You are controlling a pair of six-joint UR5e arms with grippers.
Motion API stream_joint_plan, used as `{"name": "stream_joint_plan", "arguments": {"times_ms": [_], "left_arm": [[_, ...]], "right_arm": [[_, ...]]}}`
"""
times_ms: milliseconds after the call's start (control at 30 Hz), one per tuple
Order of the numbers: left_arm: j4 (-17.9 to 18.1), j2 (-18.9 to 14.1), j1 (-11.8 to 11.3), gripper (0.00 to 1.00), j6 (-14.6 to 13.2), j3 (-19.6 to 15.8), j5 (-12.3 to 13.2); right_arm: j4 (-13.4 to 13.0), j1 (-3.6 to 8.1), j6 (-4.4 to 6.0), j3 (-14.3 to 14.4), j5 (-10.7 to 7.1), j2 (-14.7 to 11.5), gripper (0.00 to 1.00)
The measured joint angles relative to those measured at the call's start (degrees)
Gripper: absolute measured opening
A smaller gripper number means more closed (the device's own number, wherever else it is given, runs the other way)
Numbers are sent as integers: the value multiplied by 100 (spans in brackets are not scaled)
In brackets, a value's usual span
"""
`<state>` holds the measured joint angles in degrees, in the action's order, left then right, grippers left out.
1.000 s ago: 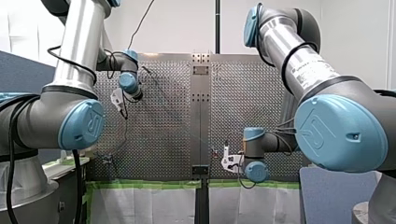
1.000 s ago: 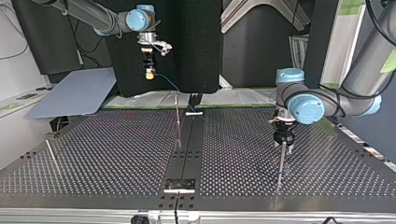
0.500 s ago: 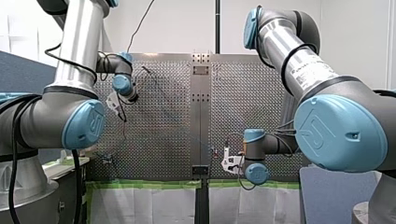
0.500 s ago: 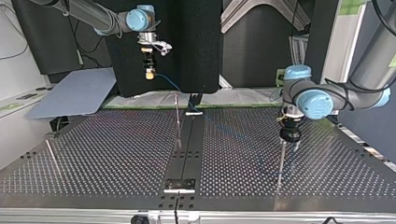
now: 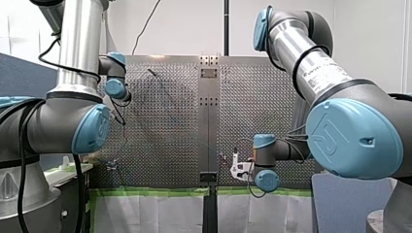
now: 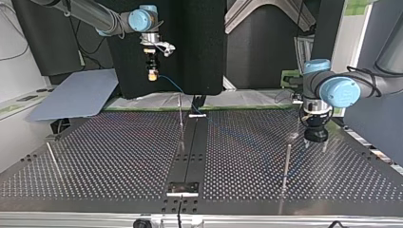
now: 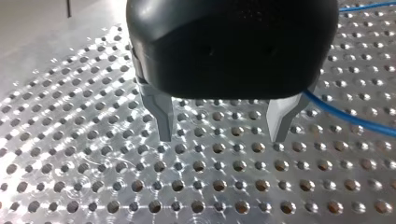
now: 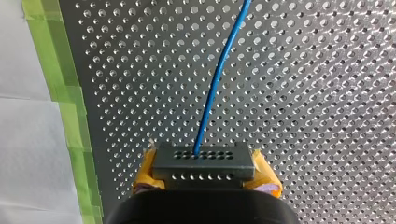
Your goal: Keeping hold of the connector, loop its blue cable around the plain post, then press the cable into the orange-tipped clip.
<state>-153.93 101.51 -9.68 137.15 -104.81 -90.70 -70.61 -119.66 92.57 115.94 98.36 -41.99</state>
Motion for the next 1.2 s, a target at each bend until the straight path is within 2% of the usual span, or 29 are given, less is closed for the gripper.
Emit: {"name": "stream_joint_plan", "arguments": {"times_ms": [167, 433, 600, 900, 1200], "left_arm": [[185, -4, 54, 100, 178, -19, 168], [25, -15, 219, 100, 217, -21, 634], [-116, -90, 291, 100, 126, -31, 885], [-142, -462, 323, 100, 91, -284, 918], [-153, -522, 338, 100, 33, -352, 781]], "right_arm": [[2, -1, 0, -3, 0, 0, 0], [31, -1, -7, -20, 0, -4, 0], [37, -9, -9, -21, 0, -3, 0], [38, -24, -14, -25, 0, -3, 0], [54, -30, -26, -29, 0, -3, 0]]}}
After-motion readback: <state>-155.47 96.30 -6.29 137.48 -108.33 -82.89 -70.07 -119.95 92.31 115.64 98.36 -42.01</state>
